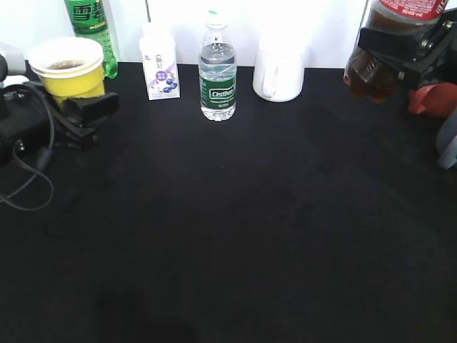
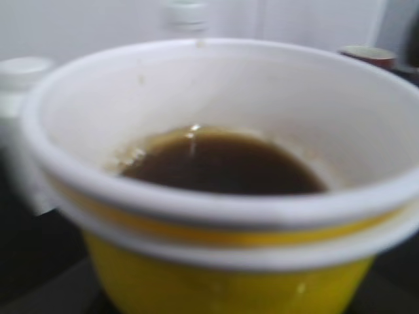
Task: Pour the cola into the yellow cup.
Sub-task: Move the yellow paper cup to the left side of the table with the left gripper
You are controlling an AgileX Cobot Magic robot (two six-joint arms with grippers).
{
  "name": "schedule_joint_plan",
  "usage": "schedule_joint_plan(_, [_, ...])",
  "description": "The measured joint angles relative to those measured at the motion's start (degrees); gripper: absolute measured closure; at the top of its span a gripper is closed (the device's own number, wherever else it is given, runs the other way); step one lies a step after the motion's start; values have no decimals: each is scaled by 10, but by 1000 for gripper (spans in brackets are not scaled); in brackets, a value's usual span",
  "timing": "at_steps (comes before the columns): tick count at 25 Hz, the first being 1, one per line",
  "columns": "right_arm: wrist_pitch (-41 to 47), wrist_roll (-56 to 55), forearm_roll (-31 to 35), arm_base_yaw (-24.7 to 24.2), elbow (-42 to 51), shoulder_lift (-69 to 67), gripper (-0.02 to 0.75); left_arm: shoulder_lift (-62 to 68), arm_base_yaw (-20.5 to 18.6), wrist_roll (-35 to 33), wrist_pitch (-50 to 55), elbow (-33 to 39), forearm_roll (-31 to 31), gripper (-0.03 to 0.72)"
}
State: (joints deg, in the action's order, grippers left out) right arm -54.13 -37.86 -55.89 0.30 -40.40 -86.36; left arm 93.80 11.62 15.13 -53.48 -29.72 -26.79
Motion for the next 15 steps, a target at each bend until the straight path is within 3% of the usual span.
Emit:
schedule_joint_plan(5, [0, -1, 0, 0, 0, 0, 321, 116, 0, -15, -138, 0, 23, 258])
schedule_joint_plan(15, [0, -1, 0, 0, 0, 0, 321, 251, 0, -22, -148, -54, 4, 258])
